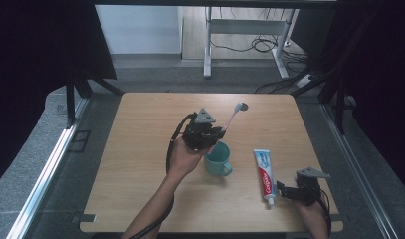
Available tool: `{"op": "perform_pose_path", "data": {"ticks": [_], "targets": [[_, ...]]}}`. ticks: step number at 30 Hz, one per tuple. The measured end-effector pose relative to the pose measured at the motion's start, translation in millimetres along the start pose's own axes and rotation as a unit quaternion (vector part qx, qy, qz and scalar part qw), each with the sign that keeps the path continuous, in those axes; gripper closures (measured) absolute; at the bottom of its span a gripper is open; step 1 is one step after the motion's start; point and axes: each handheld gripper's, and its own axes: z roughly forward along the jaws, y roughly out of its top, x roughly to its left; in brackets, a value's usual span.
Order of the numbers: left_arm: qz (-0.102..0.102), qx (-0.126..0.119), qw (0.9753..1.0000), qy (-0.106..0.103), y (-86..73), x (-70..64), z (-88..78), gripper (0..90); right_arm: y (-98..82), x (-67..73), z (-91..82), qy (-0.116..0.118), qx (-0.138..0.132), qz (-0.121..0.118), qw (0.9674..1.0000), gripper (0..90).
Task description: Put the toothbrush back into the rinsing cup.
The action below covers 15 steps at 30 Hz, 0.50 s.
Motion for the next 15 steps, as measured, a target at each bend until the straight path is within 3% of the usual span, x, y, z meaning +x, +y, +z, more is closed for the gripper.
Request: {"op": "perform_pose_path", "data": {"ticks": [15], "targets": [[-0.002,-0.022,0.9998,0.001,-11.4,-2.1,14.8,79.2,0.0,0.1,0.2,0.001,0.0,-0.001,1.0,11.3]]}}
